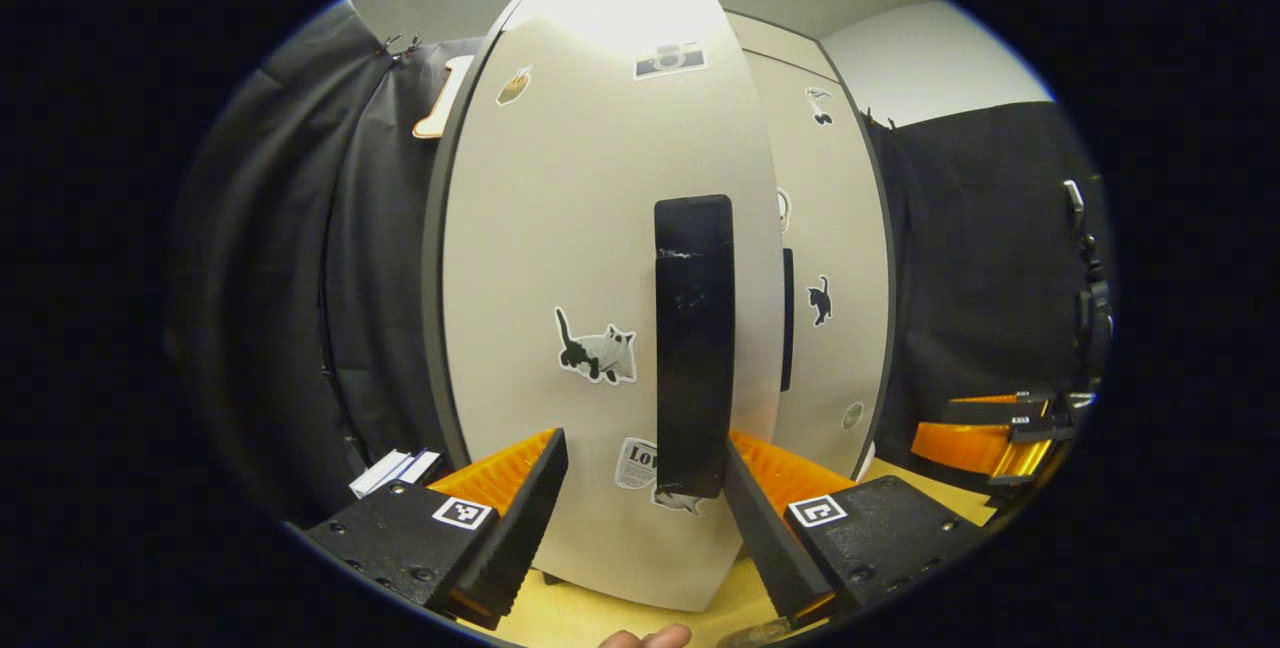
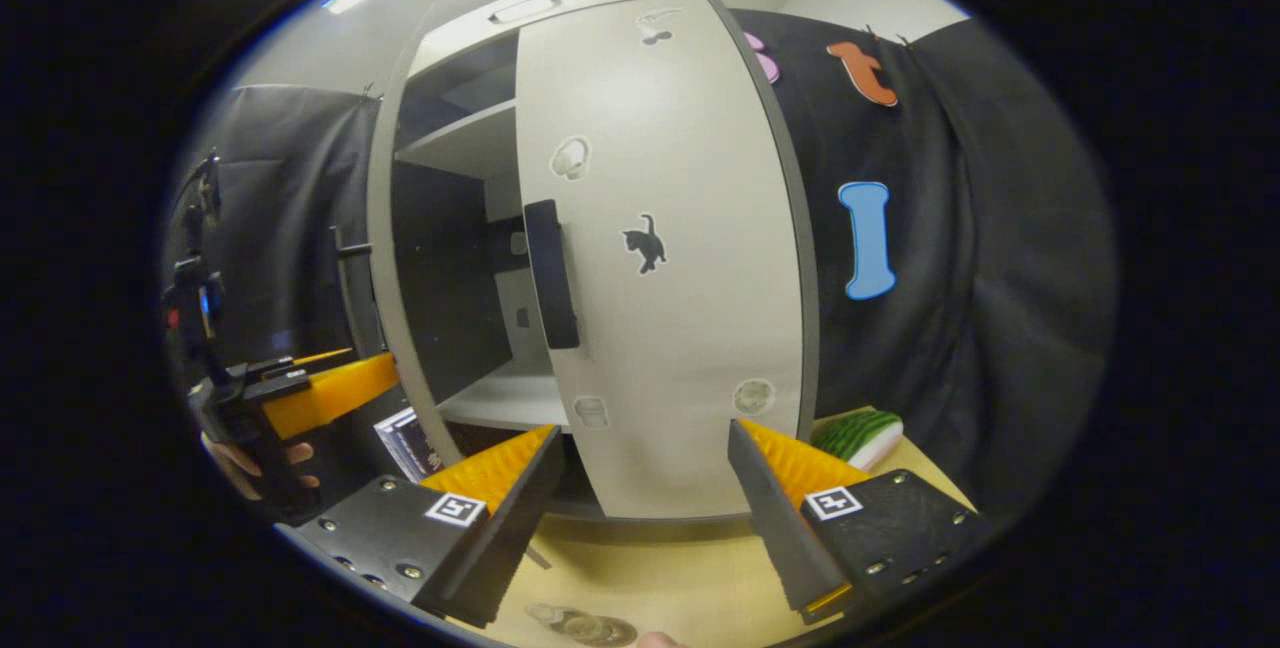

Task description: Grasp the bottle in the cabinet with the left hand and place it on the coaster, then close the right door with the right hand and the left door with the left hand.

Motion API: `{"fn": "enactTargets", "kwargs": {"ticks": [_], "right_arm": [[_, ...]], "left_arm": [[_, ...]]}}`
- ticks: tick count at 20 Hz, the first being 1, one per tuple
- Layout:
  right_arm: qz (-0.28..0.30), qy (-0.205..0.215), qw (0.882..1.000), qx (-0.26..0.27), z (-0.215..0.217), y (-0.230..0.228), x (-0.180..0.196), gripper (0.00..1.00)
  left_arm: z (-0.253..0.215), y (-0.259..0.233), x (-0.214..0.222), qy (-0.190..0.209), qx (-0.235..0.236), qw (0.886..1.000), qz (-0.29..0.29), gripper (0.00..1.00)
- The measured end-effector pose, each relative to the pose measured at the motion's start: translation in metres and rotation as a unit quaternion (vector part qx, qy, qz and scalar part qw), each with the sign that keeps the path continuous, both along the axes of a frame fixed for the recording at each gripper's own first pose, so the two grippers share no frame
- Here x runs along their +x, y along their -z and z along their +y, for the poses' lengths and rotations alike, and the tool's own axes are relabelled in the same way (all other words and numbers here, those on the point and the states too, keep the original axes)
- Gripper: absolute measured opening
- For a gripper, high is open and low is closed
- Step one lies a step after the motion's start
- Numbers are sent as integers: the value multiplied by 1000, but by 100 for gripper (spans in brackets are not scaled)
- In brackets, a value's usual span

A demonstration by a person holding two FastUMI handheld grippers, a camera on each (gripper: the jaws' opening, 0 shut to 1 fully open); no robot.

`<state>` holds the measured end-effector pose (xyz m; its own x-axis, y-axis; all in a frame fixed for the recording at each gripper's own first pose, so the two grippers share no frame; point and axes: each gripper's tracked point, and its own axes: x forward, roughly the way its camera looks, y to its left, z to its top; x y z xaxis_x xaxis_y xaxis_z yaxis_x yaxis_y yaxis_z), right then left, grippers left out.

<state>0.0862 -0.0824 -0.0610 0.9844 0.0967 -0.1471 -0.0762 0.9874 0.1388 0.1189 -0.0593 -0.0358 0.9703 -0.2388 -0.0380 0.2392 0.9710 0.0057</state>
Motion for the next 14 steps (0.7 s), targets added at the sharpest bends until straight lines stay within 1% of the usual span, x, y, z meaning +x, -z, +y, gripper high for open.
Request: {"fn": "enactTargets", "kwargs": {"ticks": [1,3,4,5,6,10,12,14], "right_arm": [[0,3,1000,3,-4,0,-1,100],[3,8,1000,10,-12,3,-3,100],[8,12,1000,14,-15,5,-5,97],[17,14,1000,18,-16,9,-9,97],[14,15,1000,21,-16,8,-11,100],[8,12,1000,9,-13,7,-19,100],[7,8,1000,4,-11,7,-22,100],[8,5,1000,5,-10,8,-22,100]], "left_arm": [[-5,4,7,1,-5,1000,11,92],[-14,5,20,4,-32,999,15,93],[-18,6,25,5,-41,999,18,93],[-21,7,30,3,-48,999,19,93],[-23,7,35,3,-47,999,17,94],[-35,7,61,-6,-32,999,6,94],[-40,8,70,-9,-34,999,5,94],[-39,9,74,-27,-32,999,4,94]]}}
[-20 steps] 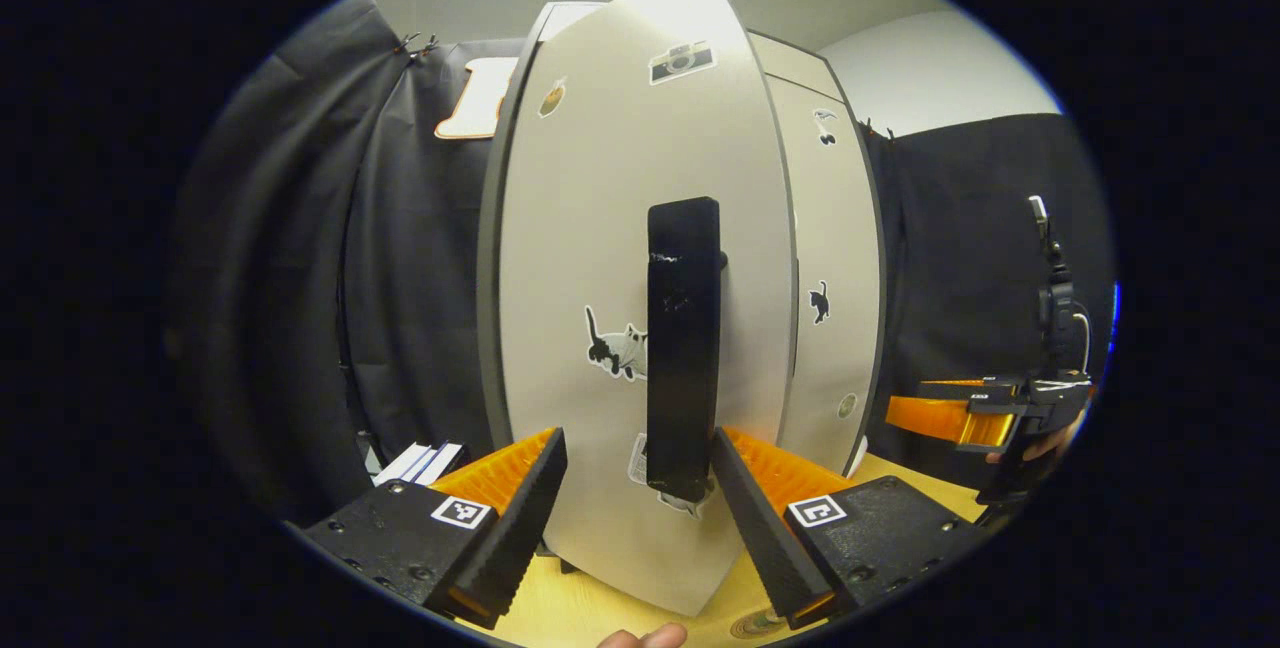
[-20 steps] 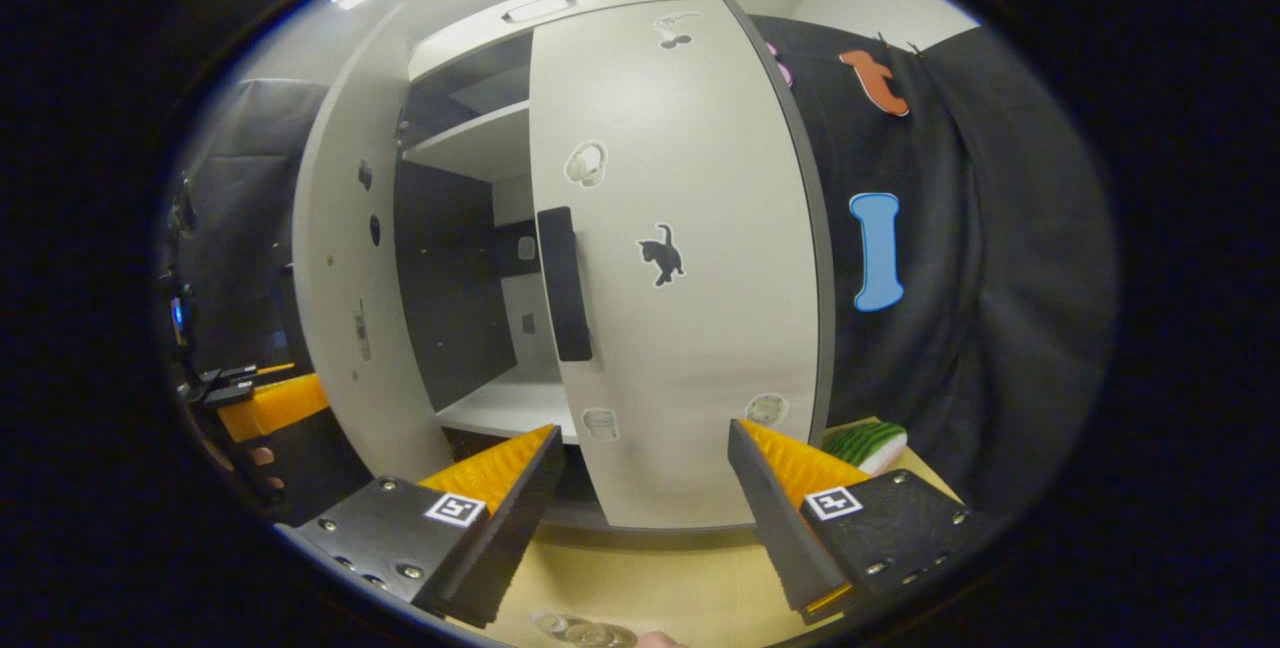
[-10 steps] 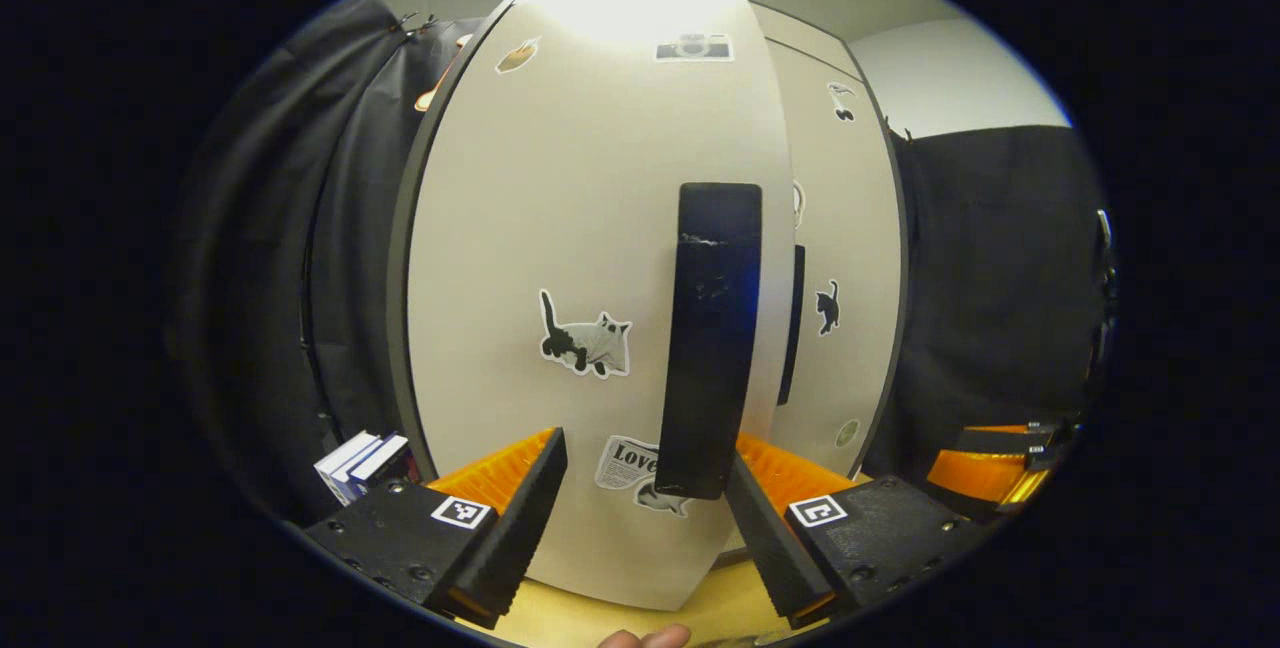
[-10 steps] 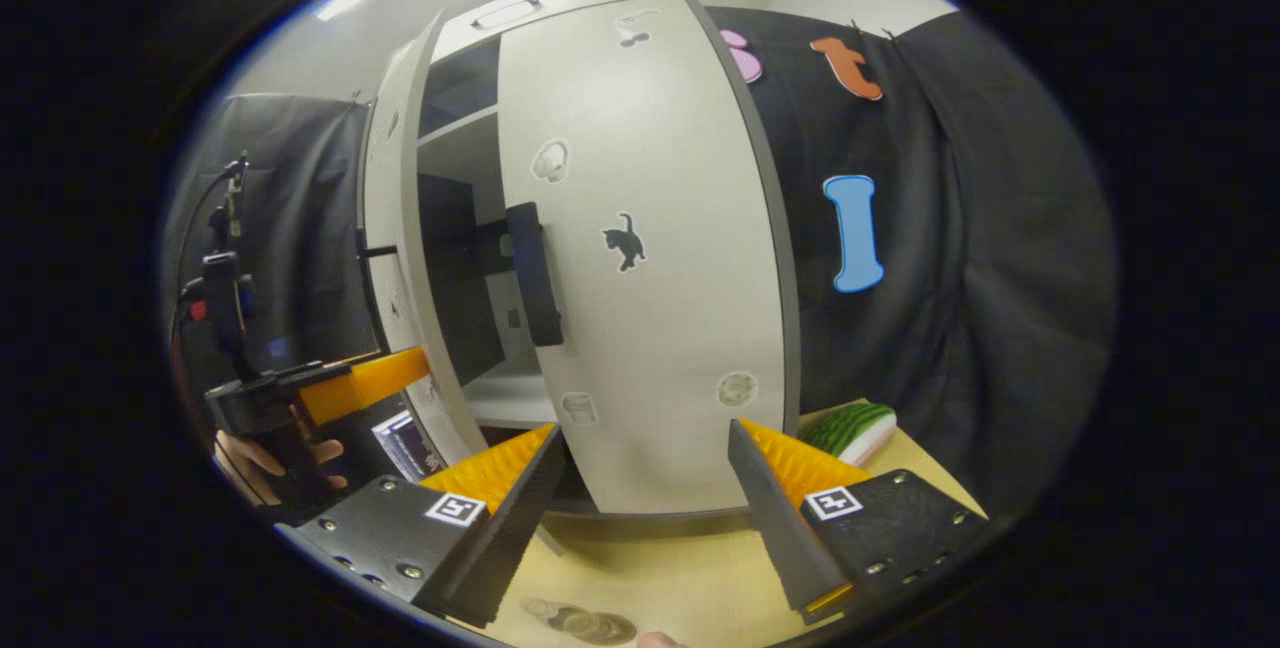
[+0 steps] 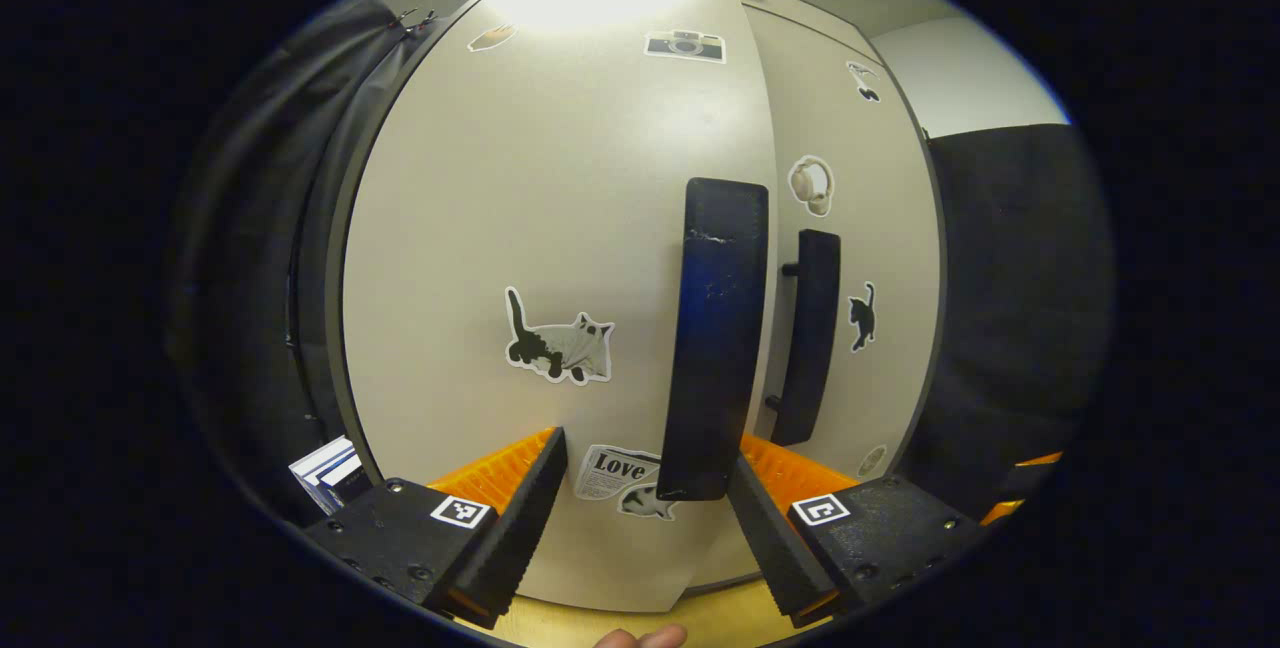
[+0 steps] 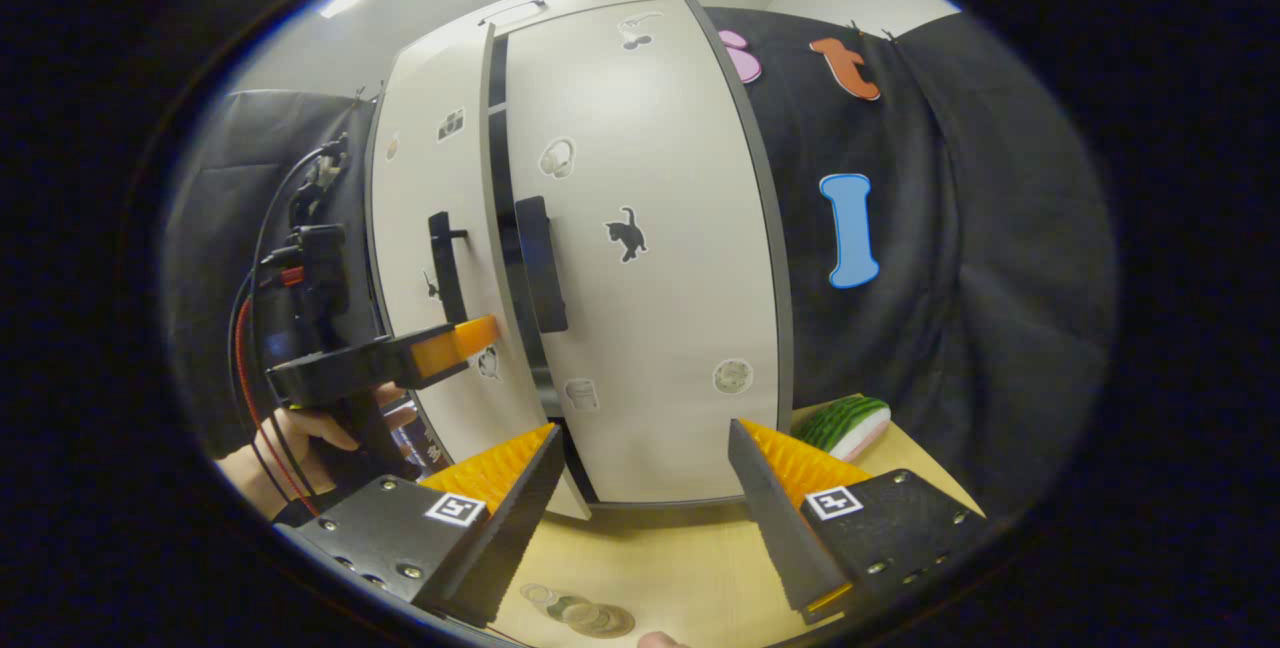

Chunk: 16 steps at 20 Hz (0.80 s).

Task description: Grasp the bottle in the cabinet with the left hand and place it on the coaster, then close the right door with the right hand and the left door with the left hand.

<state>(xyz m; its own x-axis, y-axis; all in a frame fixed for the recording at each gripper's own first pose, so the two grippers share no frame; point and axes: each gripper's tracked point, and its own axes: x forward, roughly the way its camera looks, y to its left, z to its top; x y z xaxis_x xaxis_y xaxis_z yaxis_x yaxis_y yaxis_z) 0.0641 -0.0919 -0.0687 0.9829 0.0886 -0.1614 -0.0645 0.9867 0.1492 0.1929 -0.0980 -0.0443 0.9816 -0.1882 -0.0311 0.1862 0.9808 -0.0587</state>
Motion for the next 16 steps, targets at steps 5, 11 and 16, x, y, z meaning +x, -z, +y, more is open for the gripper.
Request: {"fn": "enactTargets", "kwargs": {"ticks": [5,11,16], "right_arm": [[0,4,1000,4,-6,-2,-4,100],[-1,18,1000,1,-19,-2,-12,100],[-7,19,1000,-1,-20,-9,-20,100]], "left_arm": [[2,2,18,-41,29,999,-14,94],[3,3,28,-63,43,997,-17,98],[-2,10,21,-45,4,999,14,96]]}}
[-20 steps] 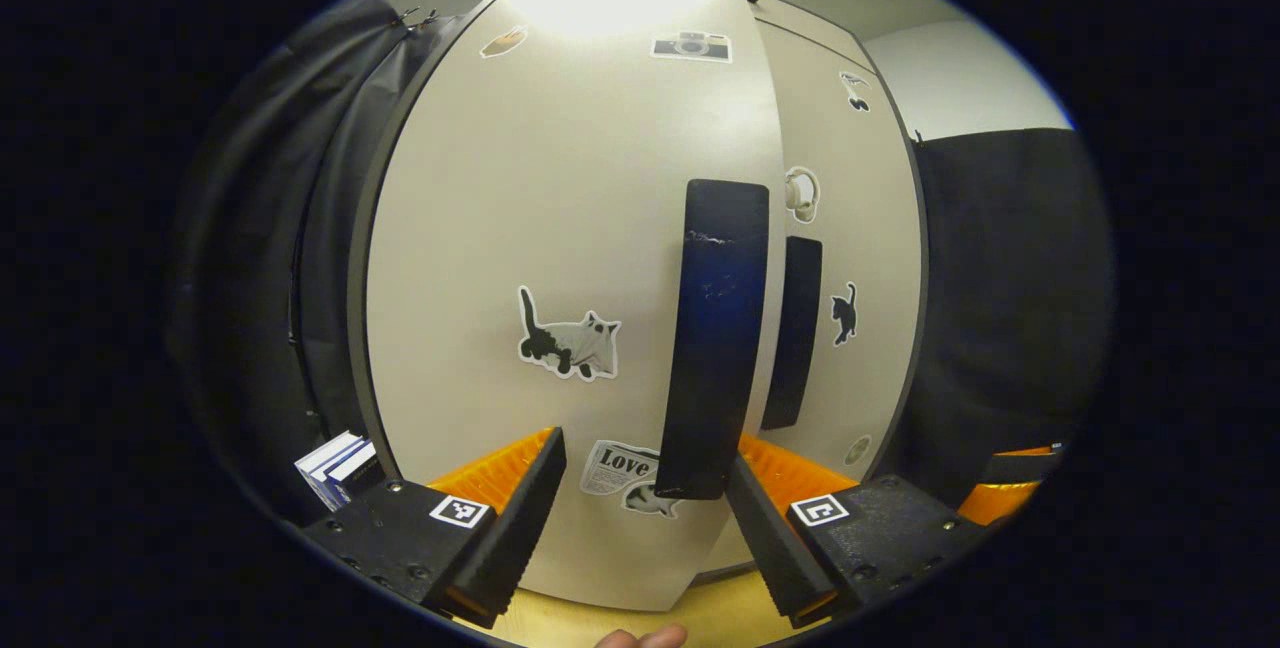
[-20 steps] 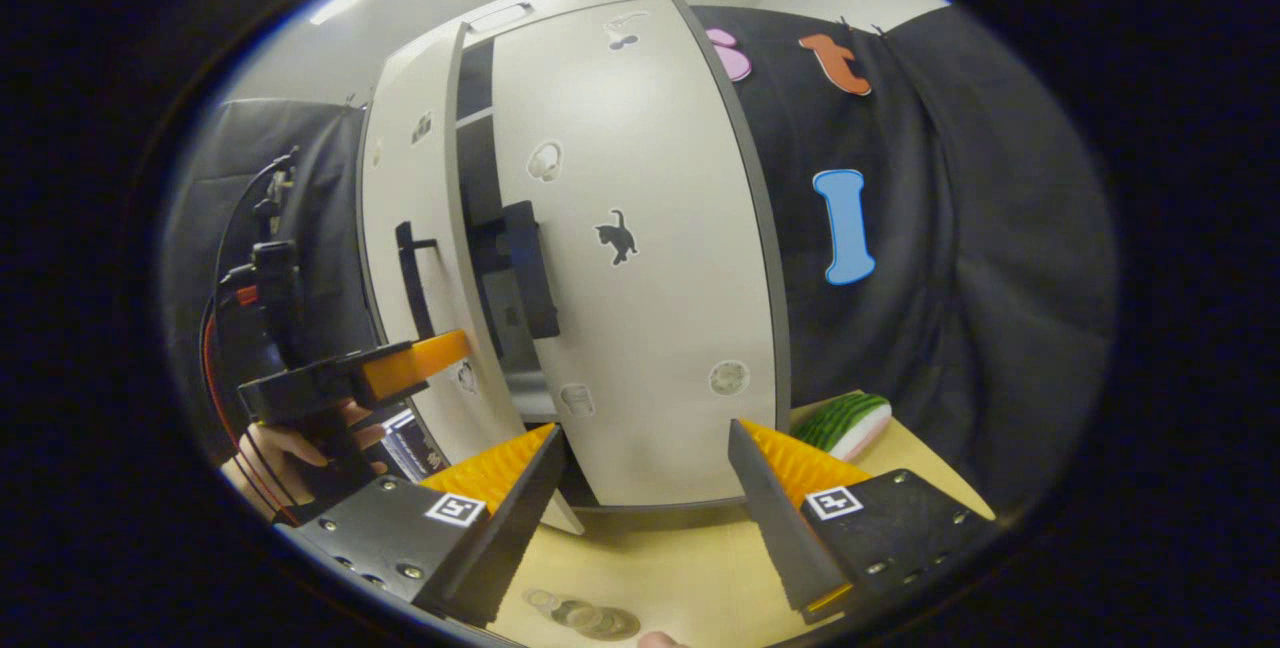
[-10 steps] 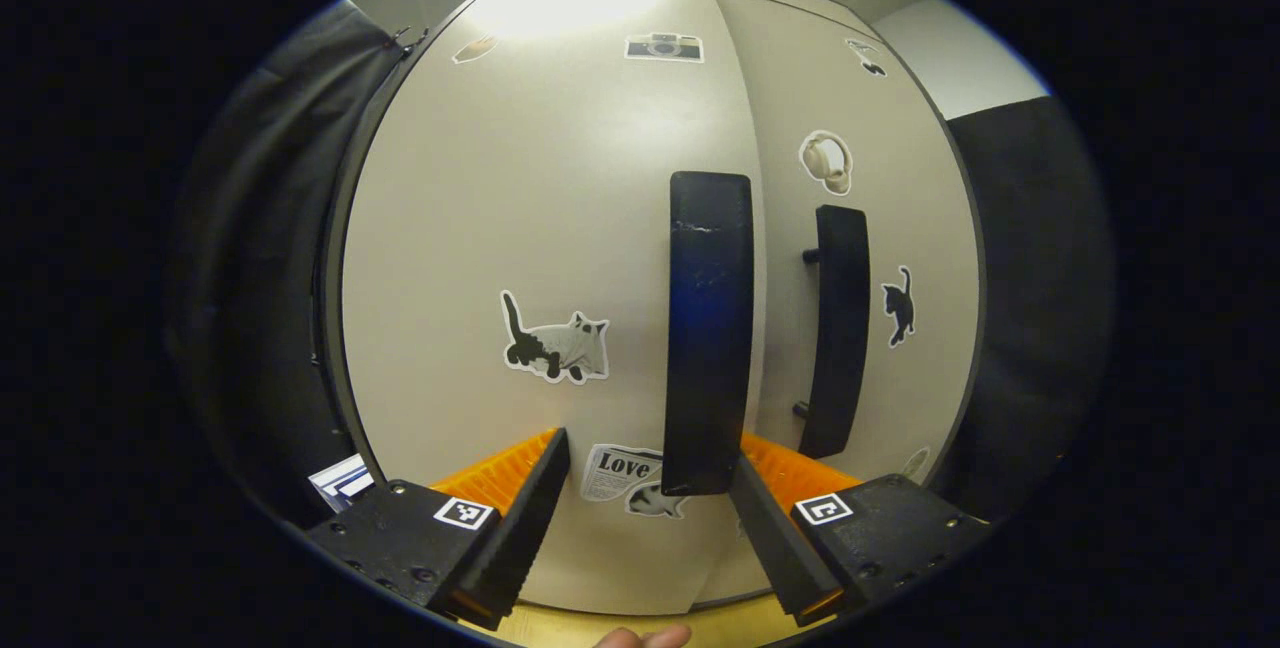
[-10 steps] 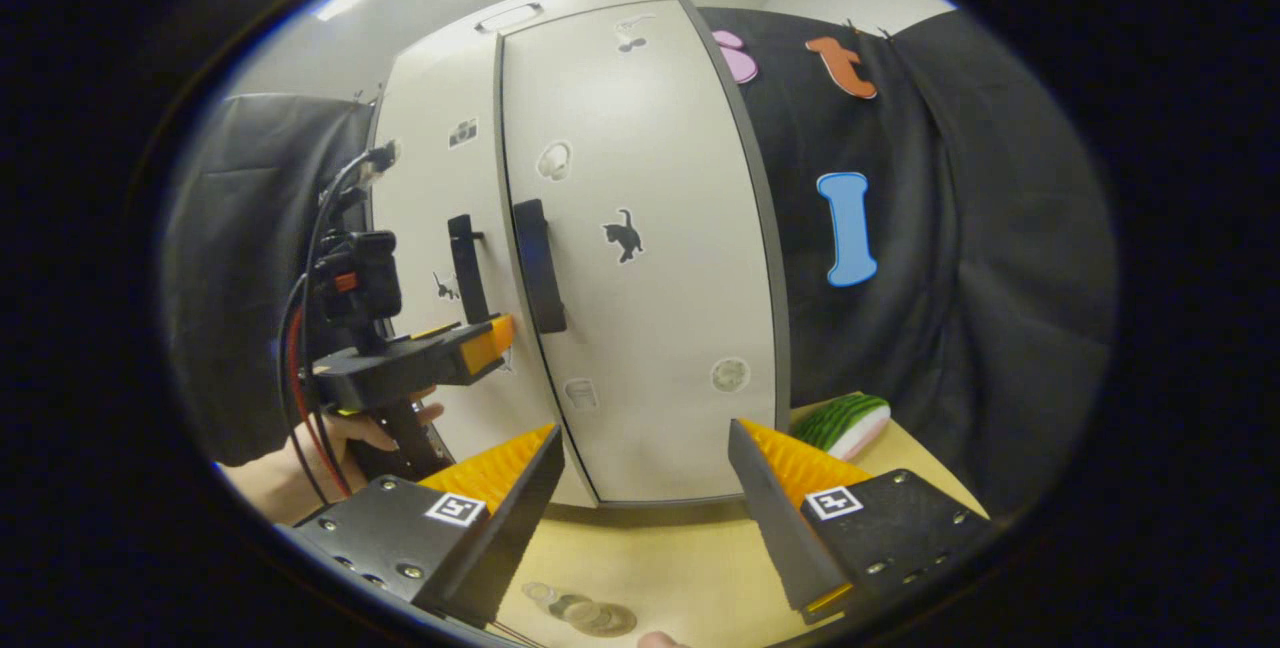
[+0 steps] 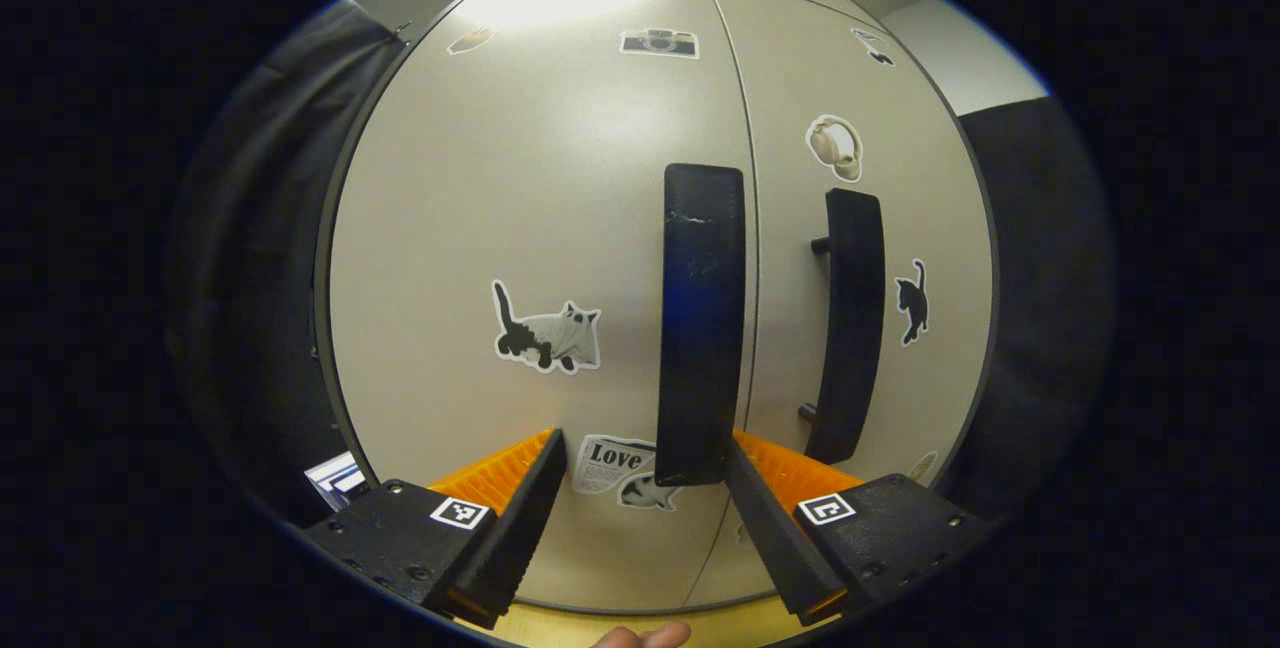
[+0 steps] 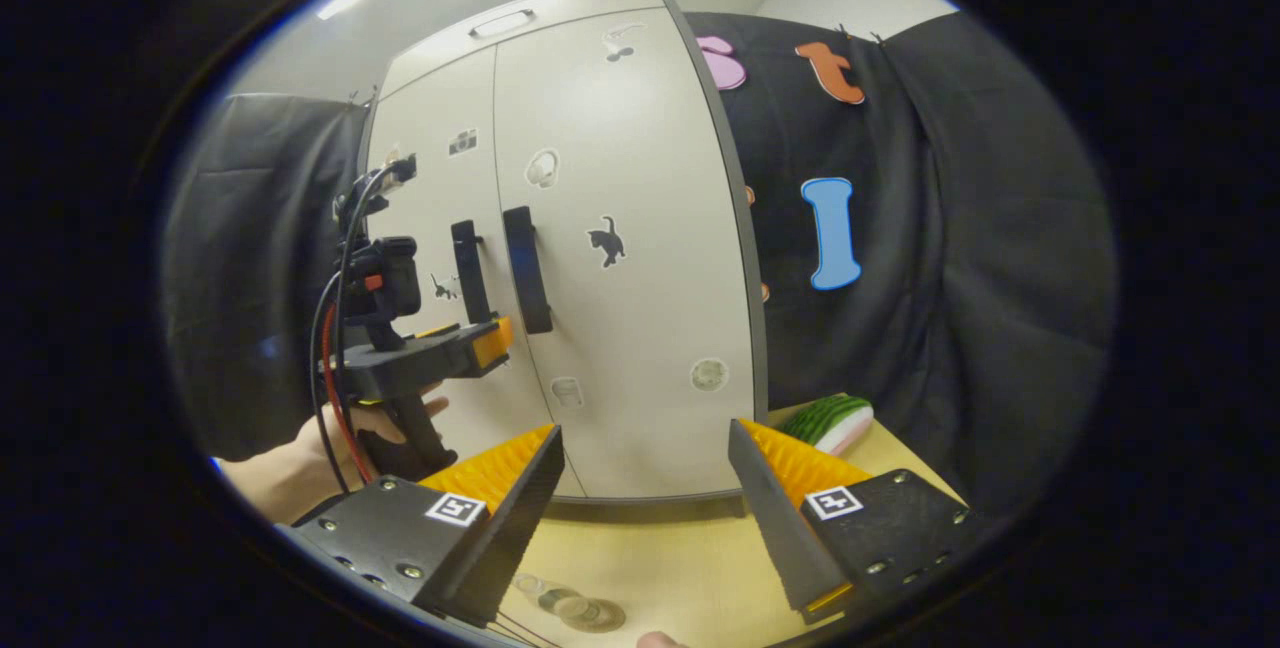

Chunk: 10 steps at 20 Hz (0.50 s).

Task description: Grasp the bottle in the cabinet with the left hand and place it on the coaster, then close the right door with the right hand and the left door with the left hand.

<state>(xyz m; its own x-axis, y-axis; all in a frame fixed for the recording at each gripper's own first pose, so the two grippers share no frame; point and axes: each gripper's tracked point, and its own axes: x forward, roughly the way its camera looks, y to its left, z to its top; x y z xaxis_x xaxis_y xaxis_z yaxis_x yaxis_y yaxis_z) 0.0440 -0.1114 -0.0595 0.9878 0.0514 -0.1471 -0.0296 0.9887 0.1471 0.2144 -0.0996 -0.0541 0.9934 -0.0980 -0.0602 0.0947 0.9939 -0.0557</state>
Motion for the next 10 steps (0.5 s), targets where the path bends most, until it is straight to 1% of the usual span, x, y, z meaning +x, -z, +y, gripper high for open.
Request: {"fn": "enactTargets", "kwargs": {"ticks": [2,3,4,5,7,10], "right_arm": [[-4,0,1000,1,2,-4,-1,100],[-6,-1,1000,0,3,-8,-2,100],[-9,0,1000,-1,4,-12,-4,100],[-13,-2,1000,-2,6,-15,-5,100],[-18,-4,1000,1,9,-22,-8,100],[-23,-6,1000,6,17,-27,-10,100]], "left_arm": [[3,-1,-10,1,-34,999,11,97],[3,-2,-17,6,-42,999,16,97],[4,-2,-24,7,-46,999,20,99],[7,-4,-33,7,-49,999,19,99],[11,-13,-51,11,-56,998,12,95],[22,-27,-83,15,-56,998,3,95]]}}
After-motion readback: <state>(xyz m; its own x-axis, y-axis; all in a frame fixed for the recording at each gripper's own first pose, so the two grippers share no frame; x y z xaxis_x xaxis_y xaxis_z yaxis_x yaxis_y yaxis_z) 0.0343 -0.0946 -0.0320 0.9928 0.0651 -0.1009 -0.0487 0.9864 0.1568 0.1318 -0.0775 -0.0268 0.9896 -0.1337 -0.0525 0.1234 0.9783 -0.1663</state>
